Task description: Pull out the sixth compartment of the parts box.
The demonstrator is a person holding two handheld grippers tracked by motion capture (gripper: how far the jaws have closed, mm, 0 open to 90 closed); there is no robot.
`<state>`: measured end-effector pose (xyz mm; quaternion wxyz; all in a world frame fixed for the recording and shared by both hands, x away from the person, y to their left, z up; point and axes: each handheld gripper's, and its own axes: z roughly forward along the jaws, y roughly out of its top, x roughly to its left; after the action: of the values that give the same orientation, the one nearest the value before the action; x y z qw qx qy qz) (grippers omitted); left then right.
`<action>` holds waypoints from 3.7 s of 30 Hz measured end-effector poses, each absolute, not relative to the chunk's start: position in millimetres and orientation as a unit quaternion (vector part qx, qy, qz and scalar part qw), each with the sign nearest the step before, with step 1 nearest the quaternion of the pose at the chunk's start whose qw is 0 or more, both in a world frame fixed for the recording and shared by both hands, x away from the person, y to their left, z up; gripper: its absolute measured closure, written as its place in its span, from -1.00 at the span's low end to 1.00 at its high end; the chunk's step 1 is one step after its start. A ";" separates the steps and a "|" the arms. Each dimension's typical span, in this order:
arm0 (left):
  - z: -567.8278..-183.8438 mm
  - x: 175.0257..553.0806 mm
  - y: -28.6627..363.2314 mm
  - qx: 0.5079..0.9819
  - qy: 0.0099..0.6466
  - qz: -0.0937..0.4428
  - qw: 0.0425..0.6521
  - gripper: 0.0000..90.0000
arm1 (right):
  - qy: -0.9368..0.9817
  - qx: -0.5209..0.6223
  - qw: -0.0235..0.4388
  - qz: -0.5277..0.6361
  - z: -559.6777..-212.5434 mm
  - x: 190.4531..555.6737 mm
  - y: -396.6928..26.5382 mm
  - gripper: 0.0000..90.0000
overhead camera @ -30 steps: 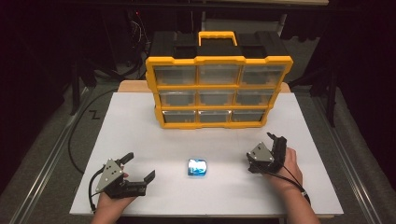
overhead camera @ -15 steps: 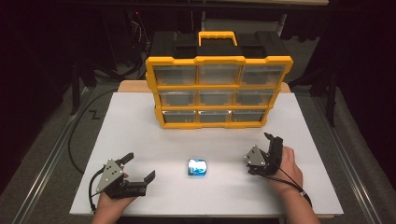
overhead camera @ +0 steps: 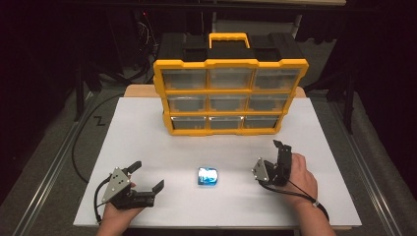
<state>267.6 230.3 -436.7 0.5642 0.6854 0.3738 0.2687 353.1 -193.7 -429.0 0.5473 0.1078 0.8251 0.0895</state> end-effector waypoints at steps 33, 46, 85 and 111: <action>-437.5 268.6 229.3 0.692 0.370 0.271 0.558 -0.99 | 0.808 0.023 0.589 0.021 -432.9 343.4 -183.3 -0.76; -437.1 270.1 230.1 0.694 0.375 0.270 0.552 -0.99 | 0.793 0.011 0.608 0.013 -432.7 339.8 -181.9 -0.44; -437.8 277.2 230.9 0.686 0.372 0.274 0.562 -0.99 | 0.764 0.038 0.645 0.003 -422.6 375.4 -171.7 0.09; -438.7 278.1 228.4 0.689 0.367 0.273 0.563 -0.99 | 0.732 0.042 0.680 0.018 -371.8 396.1 -166.7 0.17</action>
<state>278.1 228.4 -438.7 0.5631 0.6886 0.3668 0.2725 396.1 -166.7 -371.8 0.6801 0.0421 0.7317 0.0179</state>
